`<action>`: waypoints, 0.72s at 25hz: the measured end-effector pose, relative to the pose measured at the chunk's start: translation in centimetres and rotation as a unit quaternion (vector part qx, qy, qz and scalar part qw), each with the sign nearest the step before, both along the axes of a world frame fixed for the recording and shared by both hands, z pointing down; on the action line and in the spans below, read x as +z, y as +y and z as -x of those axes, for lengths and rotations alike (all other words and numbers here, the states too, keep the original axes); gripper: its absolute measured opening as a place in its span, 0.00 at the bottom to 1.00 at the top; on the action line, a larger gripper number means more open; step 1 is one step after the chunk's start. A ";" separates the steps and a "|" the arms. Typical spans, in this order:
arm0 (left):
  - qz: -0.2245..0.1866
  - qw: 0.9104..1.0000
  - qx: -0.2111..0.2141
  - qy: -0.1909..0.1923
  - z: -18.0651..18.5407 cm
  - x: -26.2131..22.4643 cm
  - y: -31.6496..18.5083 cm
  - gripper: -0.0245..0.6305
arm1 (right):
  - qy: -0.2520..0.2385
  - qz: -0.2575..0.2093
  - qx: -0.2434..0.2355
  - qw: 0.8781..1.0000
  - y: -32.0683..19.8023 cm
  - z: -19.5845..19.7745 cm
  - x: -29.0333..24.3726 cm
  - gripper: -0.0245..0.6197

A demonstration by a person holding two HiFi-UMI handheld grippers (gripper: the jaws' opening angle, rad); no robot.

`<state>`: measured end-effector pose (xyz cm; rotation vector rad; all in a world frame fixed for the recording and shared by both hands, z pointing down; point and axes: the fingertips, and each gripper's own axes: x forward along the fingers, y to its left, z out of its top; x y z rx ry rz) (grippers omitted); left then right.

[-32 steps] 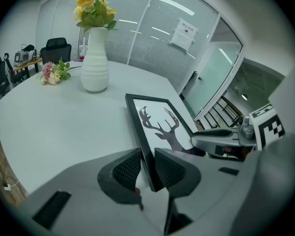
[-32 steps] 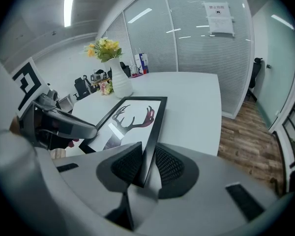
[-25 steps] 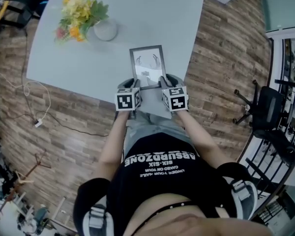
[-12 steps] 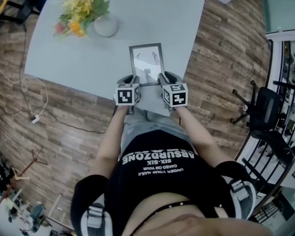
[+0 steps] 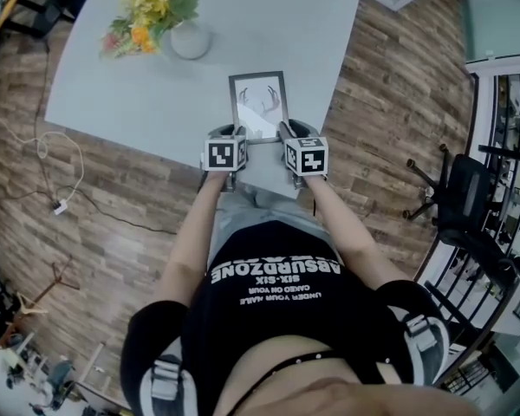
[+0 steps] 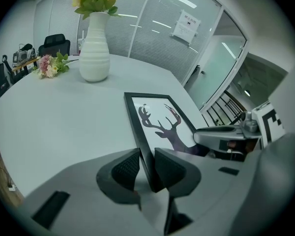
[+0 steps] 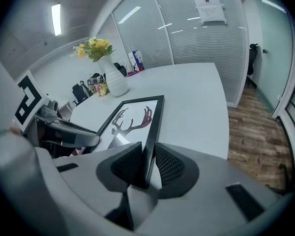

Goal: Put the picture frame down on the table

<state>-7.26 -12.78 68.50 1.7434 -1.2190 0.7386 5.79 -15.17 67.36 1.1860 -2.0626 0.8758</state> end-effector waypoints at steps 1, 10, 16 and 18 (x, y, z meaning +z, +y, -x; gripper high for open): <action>0.001 1.000 0.001 -0.001 0.0 0.0 0.0 0.19 | 0.002 0.000 0.000 1.000 0.0 0.0 0.0 0.19; -0.023 0.999 0.014 -0.020 0.5 -0.6 -0.3 0.19 | 0.026 -0.017 -0.007 0.999 0.1 0.3 -0.4 0.20; -0.110 0.992 -0.034 -0.047 2.6 -5.0 -1.7 0.24 | 0.024 -0.079 0.011 0.997 -0.4 -0.2 -4.3 0.17; -0.142 0.988 -0.046 -0.042 3.3 -6.9 -1.9 0.24 | 0.022 -0.104 0.015 0.994 -0.3 -0.3 -6.0 0.09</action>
